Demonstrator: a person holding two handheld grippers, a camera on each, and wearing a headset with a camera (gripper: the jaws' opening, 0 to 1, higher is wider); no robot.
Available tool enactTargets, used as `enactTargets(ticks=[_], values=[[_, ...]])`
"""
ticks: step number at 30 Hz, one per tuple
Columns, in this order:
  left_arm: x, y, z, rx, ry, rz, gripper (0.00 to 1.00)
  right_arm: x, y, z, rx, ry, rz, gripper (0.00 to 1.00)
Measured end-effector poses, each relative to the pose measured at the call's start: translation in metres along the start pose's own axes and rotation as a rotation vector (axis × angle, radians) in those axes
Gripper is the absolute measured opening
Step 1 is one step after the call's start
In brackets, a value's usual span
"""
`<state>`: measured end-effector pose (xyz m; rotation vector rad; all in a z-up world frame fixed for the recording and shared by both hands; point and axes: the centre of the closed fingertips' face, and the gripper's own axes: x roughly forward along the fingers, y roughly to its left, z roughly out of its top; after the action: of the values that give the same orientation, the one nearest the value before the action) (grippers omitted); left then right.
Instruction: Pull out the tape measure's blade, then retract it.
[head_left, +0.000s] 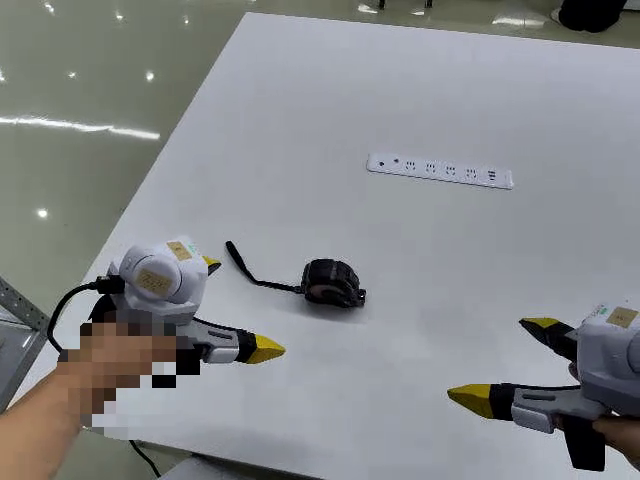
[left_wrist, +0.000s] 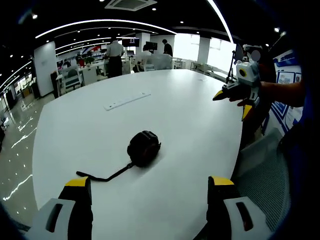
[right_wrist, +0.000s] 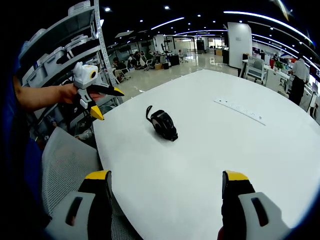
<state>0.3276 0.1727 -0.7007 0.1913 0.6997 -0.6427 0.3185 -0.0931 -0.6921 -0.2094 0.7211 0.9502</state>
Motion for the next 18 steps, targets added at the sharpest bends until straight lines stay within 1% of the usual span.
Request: enactTargets(ticks=[4, 6, 8, 10, 18], values=[[0.01, -0.003, 0.003, 0.014, 0.006, -0.011, 0.92, 0.007, -0.003, 0.0, -0.012, 0.01, 0.012, 0.87], [0.016, -0.004, 0.002, 0.02, 0.011, -0.02, 0.92, 0.009, -0.004, 0.001, -0.013, 0.013, 0.017, 0.87], [0.022, -0.007, 0.003, 0.03, 0.016, -0.029, 0.92, 0.012, -0.005, 0.0, -0.016, 0.017, 0.019, 0.86], [0.027, -0.006, 0.004, 0.032, 0.018, -0.035, 0.92, 0.015, -0.007, -0.001, -0.017, 0.022, 0.022, 0.86], [0.044, -0.01, 0.012, 0.044, 0.018, -0.044, 0.92, 0.026, -0.008, -0.001, -0.028, 0.037, 0.047, 0.85]])
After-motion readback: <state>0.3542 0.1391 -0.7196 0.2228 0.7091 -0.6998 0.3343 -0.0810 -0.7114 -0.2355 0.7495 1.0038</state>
